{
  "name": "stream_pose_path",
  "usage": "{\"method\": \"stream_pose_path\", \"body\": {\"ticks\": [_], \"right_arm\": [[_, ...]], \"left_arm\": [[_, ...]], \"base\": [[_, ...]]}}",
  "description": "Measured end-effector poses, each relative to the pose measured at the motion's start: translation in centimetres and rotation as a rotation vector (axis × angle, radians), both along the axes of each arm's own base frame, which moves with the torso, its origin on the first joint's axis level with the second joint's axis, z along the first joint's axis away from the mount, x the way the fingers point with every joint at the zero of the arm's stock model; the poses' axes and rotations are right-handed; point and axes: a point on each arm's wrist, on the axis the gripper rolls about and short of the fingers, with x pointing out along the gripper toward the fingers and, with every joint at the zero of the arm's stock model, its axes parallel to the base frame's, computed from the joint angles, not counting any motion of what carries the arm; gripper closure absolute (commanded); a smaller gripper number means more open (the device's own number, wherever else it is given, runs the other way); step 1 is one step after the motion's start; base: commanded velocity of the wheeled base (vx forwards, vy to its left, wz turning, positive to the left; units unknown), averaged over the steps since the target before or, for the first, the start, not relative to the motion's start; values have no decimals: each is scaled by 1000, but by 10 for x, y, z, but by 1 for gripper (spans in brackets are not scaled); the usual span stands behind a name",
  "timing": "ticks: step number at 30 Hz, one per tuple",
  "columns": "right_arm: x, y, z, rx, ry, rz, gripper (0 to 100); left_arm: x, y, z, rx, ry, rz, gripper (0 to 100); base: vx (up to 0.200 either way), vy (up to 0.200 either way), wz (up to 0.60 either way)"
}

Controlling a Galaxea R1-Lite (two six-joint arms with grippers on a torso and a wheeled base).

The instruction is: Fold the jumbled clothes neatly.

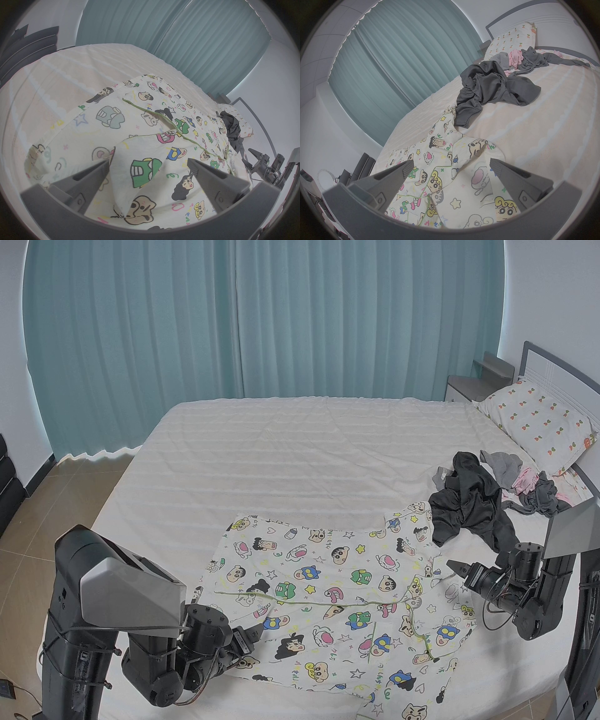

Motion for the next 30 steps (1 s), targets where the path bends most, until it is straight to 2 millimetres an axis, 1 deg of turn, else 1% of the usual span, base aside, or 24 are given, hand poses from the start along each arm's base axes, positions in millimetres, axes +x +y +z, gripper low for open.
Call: {"method": "stream_pose_path", "body": {"ticks": [7, 14, 20, 30], "right_arm": [[0, 1, -3, -3, 8, 3, 0], [-1, 1, -4, -3, 13, 5, 0], [-1, 2, -4, -3, 15, 7, 0], [-1, 2, -4, -3, 15, 7, 0]], "left_arm": [[0, 3, -1, 6, -8, 80, 100], [6, 9, 1, 3, -25, 123, 100], [21, 16, 11, -12, -88, 189, 100], [56, 34, 23, -18, -194, 267, 100]], "base": [[0, 0, 0], [0, 0, 0], [0, 0, 0], [0, 0, 0]]}}
